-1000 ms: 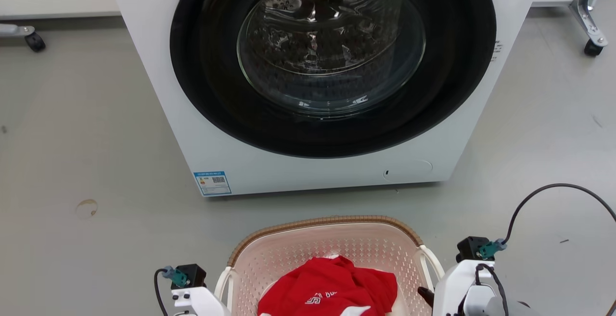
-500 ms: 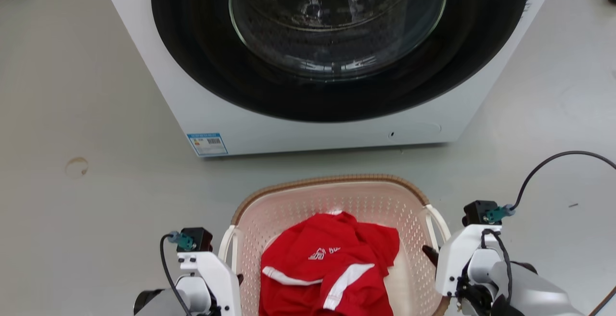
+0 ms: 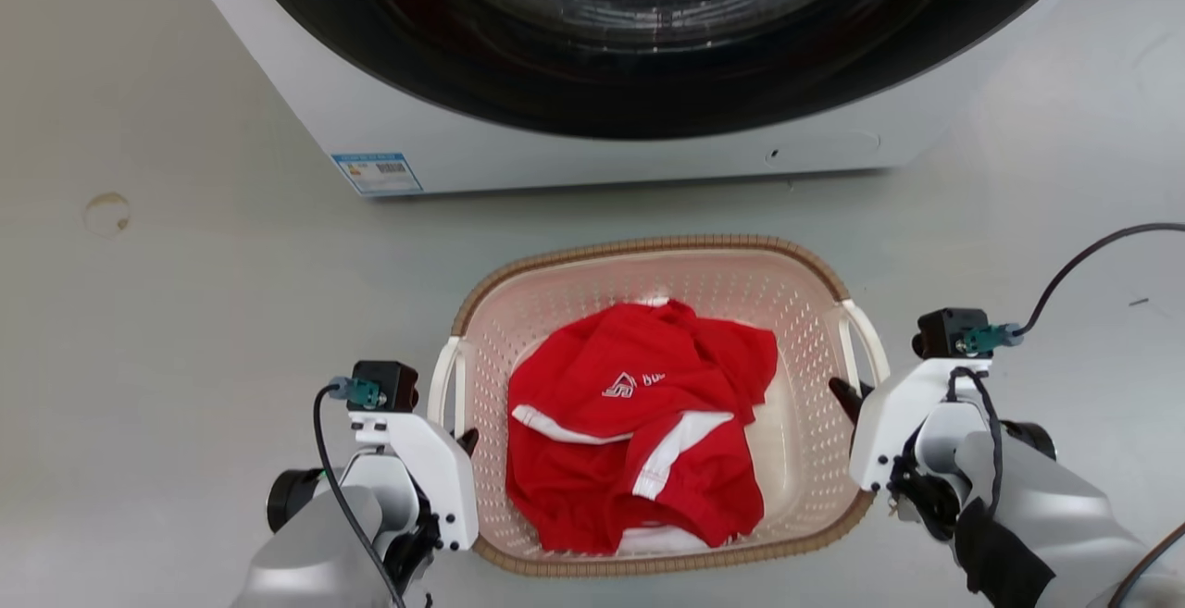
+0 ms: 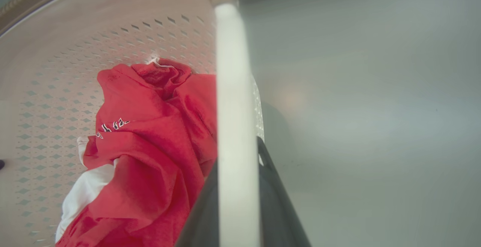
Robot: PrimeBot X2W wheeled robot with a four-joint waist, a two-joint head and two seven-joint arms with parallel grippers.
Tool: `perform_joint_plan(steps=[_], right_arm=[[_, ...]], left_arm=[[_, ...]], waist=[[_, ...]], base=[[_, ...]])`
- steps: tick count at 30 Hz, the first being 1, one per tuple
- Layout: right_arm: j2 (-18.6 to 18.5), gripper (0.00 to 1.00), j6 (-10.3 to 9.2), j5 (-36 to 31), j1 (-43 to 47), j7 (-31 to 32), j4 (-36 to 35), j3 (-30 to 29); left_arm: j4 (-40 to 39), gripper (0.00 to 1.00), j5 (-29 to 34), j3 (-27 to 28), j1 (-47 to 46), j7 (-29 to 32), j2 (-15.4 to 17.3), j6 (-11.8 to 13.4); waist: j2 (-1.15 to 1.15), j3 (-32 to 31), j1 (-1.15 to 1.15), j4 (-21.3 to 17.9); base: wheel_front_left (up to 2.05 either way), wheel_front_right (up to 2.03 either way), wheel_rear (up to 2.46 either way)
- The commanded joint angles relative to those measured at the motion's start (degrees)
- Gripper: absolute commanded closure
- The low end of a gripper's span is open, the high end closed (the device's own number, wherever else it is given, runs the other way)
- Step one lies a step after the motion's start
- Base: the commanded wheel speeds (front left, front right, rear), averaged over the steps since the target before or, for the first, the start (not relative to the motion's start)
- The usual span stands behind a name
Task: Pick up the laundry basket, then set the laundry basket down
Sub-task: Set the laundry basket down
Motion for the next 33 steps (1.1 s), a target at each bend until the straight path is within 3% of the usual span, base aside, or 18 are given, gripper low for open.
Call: perform_joint_plan(steps=[1,17,33], right_arm=[[-6.60,1.00,-0.77,-0.48,-1.37,-2.44,3.20,-0.48],[-6.60,1.00,-0.77,-1.48,-9.58,-10.47,2.22,-0.63],[-6.60,1.00,-0.77,-2.66,-14.01,-13.42,1.85,-1.64]], left_arm=[[2.68,1.00,0.80,1.02,-1.46,-0.85,6.37,1.39],[3.01,1.00,1.72,1.29,-11.43,-7.92,4.27,2.10],[3.12,1.00,2.96,0.66,-17.45,-13.47,2.75,2.10]], waist=[[0.00,2.59,0.00,0.04],[0.00,17.74,0.00,0.64],[0.00,26.64,0.00,1.04]], base=[[0.00,0.00,0.00],[0.00,0.00,0.00],[0.00,0.00,0.00]])
